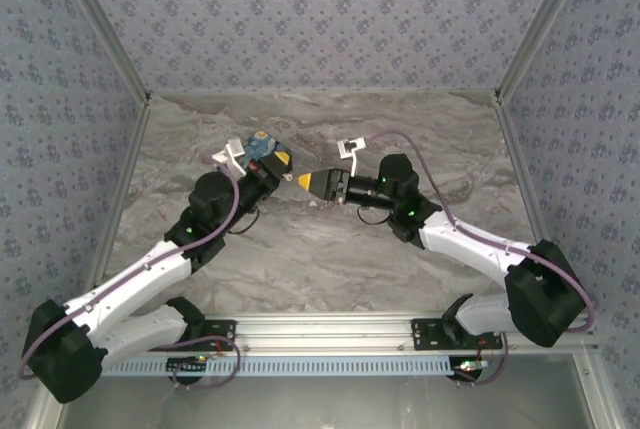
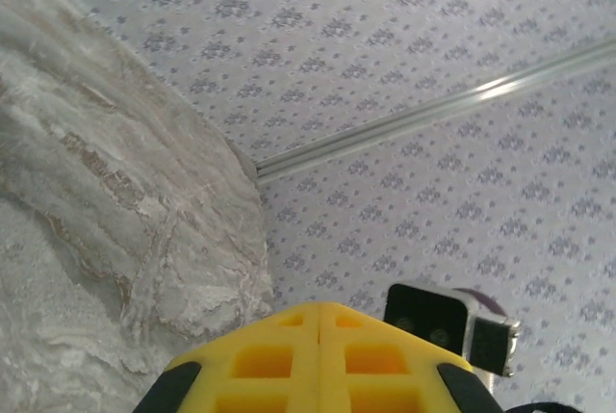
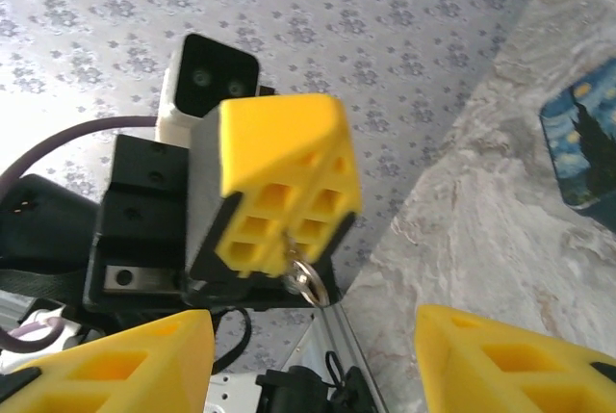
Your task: Unlock the padlock with the key
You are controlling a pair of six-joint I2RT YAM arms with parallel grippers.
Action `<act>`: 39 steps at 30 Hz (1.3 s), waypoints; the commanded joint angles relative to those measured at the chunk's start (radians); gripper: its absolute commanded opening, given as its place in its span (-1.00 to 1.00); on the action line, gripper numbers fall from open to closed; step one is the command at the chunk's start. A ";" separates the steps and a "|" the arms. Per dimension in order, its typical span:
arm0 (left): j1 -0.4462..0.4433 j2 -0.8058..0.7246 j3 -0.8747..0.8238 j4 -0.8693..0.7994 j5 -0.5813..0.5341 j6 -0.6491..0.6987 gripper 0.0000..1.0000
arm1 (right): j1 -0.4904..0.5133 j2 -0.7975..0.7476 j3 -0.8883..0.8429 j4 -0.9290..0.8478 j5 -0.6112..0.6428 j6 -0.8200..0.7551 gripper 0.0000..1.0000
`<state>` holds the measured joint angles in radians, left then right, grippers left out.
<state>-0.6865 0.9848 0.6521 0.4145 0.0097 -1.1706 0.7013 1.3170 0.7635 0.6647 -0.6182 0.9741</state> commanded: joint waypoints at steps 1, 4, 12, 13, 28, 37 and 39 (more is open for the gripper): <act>0.002 0.016 0.035 0.081 0.049 0.076 -1.00 | 0.014 -0.011 0.008 0.075 -0.012 0.015 0.17; 0.002 0.025 0.039 0.089 0.061 0.065 -1.00 | 0.022 0.005 0.024 0.075 -0.011 0.021 0.14; 0.002 0.032 0.040 0.084 0.069 0.043 -1.00 | 0.031 0.040 0.041 0.073 -0.001 0.042 -0.12; 0.001 0.034 0.040 0.086 0.072 0.042 -1.00 | 0.032 0.043 0.042 0.072 0.001 0.044 -0.18; -0.002 0.028 0.030 0.076 0.076 0.028 -1.00 | 0.037 0.043 0.054 0.053 0.021 0.040 -0.73; -0.004 0.026 0.020 0.080 0.079 0.022 -1.00 | 0.038 0.042 0.059 0.047 0.038 0.040 -0.68; -0.005 0.028 0.019 0.081 0.082 0.019 -1.00 | 0.035 0.043 0.063 0.046 0.039 0.040 -0.67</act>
<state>-0.6868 1.0183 0.6563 0.4683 0.0666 -1.1526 0.7319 1.3560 0.7845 0.6991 -0.5983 1.0241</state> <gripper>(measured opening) 0.042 0.161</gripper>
